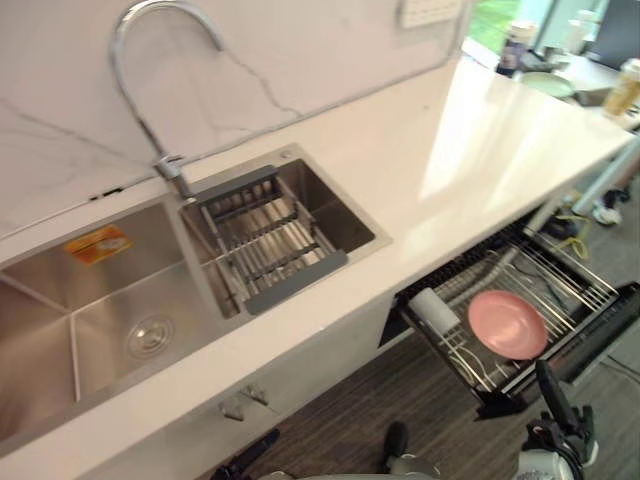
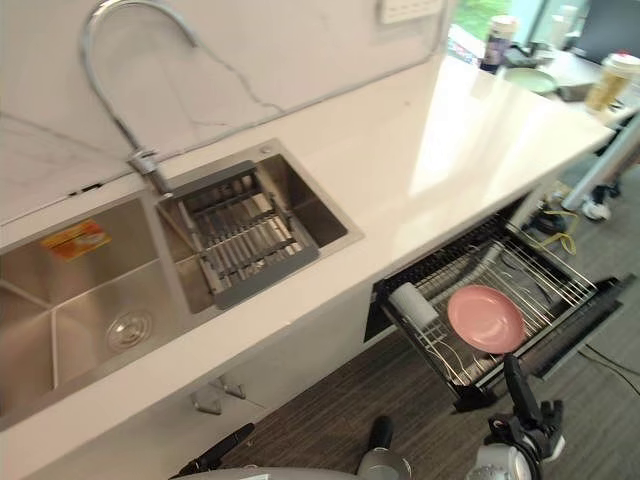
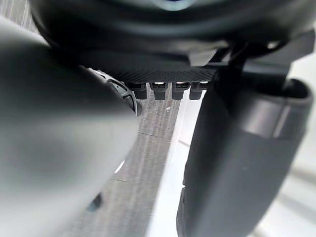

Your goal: Walk over to the sink, pick up the cup, carry it to the dishwasher, place the cup inside the dishwasher, then close the dishwasher door

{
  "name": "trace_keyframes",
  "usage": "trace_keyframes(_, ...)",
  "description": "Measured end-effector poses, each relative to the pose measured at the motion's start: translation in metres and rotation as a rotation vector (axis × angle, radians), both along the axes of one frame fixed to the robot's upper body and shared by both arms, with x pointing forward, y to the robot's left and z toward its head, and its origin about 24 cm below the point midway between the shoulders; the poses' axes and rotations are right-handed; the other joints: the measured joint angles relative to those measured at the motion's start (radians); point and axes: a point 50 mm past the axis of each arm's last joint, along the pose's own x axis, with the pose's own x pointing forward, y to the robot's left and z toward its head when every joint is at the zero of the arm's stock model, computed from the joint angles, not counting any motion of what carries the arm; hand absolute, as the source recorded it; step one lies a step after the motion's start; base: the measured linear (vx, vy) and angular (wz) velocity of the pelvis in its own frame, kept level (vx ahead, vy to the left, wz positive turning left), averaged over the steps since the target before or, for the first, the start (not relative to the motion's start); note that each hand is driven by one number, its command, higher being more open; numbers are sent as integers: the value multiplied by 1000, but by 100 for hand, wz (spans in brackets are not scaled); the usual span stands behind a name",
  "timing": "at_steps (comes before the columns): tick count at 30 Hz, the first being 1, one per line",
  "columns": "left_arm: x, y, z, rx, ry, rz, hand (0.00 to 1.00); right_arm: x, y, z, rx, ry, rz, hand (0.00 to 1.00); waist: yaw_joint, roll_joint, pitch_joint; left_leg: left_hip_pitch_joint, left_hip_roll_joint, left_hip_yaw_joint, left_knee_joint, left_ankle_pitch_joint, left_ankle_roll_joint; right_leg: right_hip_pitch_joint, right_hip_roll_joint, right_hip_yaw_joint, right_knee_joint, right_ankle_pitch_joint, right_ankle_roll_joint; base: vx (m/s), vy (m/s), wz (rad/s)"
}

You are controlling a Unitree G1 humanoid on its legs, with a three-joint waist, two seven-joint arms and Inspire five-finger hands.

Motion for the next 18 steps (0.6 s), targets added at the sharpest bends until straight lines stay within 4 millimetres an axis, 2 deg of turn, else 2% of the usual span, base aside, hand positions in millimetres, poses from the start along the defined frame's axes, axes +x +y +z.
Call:
trace_keyframes(5,-3,-3,-1,-5,5,-6,100,1,0,-4,45,-32,-28,100,11,6,-4,-1,-21,-41,-32,25,1,10,-19,-48,1,0,18,58,53,25)
trace_keyframes(8,-2,-3,-1,-9,-13,-14,100,6,1,-8,57,-9,16,100,21,6,-4,-5,-25,-75,-46,44,-4,25,-25,-89,1,-7,26,25,-1,40)
trace_keyframes(12,0,-3,0,-12,-34,-56,100,32,3,-5,66,-39,82,100,30,7,-3,-27,-31,-125,-60,79,-6,28,-31,-139,0,-11,23,-67,-34,38)
trace_keyframes(14,3,-2,1,-14,-52,-64,100,45,4,-3,77,-60,103,100,46,9,-2,-38,-31,-147,-60,94,-8,28,-32,-157,-4,-20,23,-106,-41,29)
trace_keyframes(18,0,-3,0,-29,-66,-71,100,76,1,12,57,-114,190,100,79,30,12,-76,-25,-195,-56,111,-11,31,-32,-235,-4,-26,13,-122,-38,32)
